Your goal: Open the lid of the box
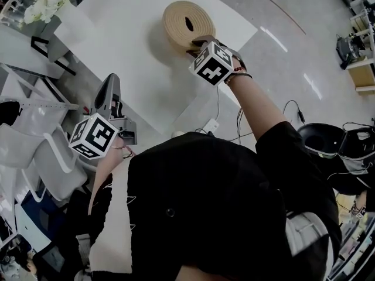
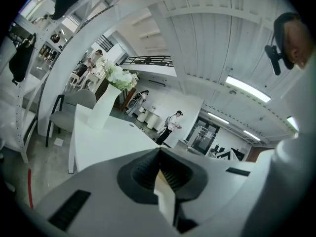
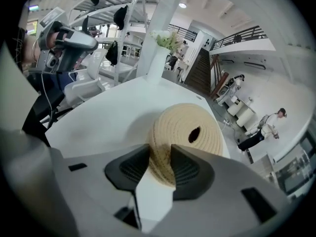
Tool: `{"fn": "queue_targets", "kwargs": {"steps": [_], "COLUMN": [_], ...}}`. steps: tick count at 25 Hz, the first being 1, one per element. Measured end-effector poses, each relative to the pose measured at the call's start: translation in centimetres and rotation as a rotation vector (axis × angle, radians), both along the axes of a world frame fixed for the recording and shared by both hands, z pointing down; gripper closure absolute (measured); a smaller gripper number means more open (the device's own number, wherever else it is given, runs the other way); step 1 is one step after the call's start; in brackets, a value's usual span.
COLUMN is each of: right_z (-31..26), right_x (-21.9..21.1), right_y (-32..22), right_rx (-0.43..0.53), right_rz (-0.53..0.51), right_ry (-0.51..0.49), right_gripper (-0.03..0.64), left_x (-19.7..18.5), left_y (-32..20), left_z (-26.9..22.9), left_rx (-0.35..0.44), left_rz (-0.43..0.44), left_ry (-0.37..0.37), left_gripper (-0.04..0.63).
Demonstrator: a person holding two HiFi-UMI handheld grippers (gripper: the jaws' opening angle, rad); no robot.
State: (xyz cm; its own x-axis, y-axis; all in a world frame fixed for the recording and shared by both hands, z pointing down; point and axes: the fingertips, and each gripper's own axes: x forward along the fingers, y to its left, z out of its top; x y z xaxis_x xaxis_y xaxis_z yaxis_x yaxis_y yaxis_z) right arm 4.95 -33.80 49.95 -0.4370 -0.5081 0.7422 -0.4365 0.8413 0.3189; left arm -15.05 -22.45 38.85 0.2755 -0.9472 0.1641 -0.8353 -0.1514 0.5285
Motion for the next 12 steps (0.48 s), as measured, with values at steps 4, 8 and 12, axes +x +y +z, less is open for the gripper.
{"fn": "queue_targets", "kwargs": {"steps": [4,8,12], "right_z": [-0.26,-0.42,-0.62], "right_x": [0.03,0.07,0.07], "right_y": [-0.03,-0.10,-0.13], "right_rx": [-0.039,-0.074,-0.079], "right_rz": [0.011,0.017,0.019], "right_ry": [-0.023,-0.040,-0.052], "right_gripper": [0.477,0.477,0.476], "left_x": [-0.13,-0.17,-0.49], "left_y": [0.17,0.55,0.80], "left_z": [-0.10,0.15,0.24], "left_rx": [0.005,0.001,0.001], "left_rz": [-0.011,-0.013,-0.025], "left_ry": [0.007,0.008,0.012], "left_gripper": [0.585,0.584,0.584]}}
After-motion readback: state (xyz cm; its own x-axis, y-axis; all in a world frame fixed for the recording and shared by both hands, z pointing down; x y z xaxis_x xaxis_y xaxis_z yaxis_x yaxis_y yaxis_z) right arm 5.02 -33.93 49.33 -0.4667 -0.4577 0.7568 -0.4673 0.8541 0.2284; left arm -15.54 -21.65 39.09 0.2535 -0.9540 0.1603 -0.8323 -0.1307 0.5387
